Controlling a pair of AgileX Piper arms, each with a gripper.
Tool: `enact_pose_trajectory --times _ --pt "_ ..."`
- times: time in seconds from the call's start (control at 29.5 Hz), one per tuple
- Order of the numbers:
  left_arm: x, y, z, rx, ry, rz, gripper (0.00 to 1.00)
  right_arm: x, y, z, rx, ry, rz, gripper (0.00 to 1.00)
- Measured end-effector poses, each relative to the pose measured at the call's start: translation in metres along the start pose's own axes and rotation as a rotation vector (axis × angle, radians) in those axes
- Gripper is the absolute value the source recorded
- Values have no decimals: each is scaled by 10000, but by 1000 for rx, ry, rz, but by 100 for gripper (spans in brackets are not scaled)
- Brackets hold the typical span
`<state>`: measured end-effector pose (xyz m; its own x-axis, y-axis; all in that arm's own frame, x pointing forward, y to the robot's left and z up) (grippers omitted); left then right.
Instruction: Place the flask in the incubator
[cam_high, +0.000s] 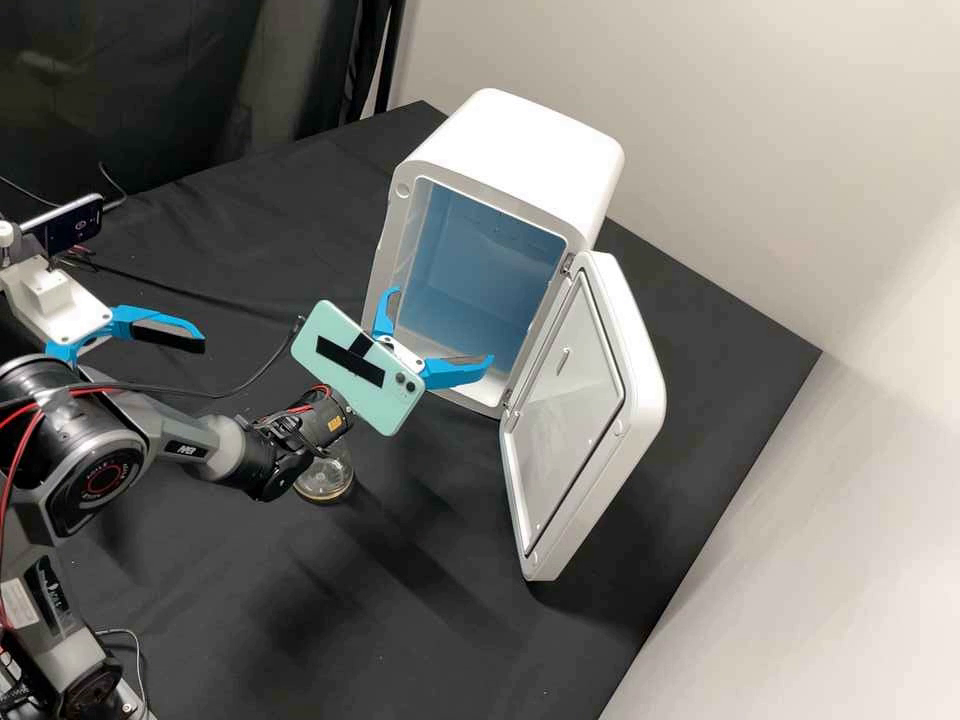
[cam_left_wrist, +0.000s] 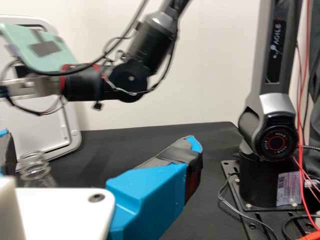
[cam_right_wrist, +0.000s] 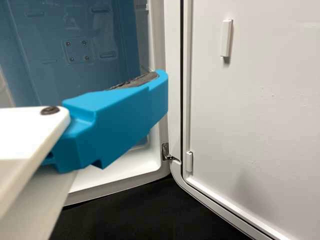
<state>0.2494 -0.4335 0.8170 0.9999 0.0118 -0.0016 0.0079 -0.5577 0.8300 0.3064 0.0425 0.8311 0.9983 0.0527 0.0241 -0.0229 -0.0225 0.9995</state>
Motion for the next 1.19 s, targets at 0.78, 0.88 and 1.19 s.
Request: enact_pose_trajectory --times 0.78,0.88,1.19 --pt "-564 -440 -184 -30 0 -186 100 0 0 0 0 0 0 100" --pt "-600 -556 -236 -47 27 -250 100 0 0 0 0 0 0 100" --pt "-622 -680 -409 -75 87 -320 100 0 0 0 0 0 0 100"
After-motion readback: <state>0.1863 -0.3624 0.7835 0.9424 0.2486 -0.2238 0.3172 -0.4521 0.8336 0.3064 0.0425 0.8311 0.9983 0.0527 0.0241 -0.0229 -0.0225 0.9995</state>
